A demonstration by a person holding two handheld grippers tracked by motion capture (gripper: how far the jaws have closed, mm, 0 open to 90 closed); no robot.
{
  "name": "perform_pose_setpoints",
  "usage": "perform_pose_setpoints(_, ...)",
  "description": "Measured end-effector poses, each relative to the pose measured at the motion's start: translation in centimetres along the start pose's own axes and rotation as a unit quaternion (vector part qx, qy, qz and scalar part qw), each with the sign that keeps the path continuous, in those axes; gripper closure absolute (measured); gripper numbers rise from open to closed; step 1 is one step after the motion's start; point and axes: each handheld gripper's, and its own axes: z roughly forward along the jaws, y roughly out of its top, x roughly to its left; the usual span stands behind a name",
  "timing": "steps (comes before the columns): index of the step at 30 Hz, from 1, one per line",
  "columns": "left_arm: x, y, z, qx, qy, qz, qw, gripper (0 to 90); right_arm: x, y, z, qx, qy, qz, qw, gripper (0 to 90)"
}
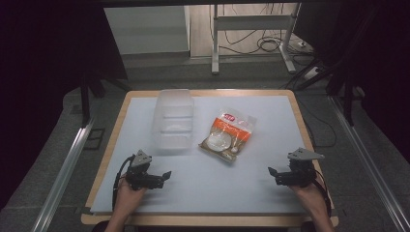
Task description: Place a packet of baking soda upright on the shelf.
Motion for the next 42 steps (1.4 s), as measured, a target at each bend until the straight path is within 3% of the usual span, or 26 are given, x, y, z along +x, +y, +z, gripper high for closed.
perform_pose_setpoints(7,-0.2,0.1,0.3,0.006,0.005,0.015,0.9999,1.1,-0.4,-0.1,0.3,0.0,-0.001,-0.002,1.0,4.4)
perform_pose_setpoints(33,-0.3,0.1,0.5,0.008,0.006,0.021,0.9997,1.1,0.1,0.1,1.0,0.01,-0.004,-0.007,0.9999,4.5)
perform_pose_setpoints(39,-0.3,0.1,0.5,0.008,0.005,0.021,0.9997,1.1,0.6,0.6,0.8,0.015,-0.007,-0.007,0.9998,13.0)
perform_pose_setpoints(42,-0.3,0.1,0.6,0.009,0.004,0.022,0.9997,1.2,0.5,0.9,0.6,0.017,0.005,0.004,0.9998,22.1)
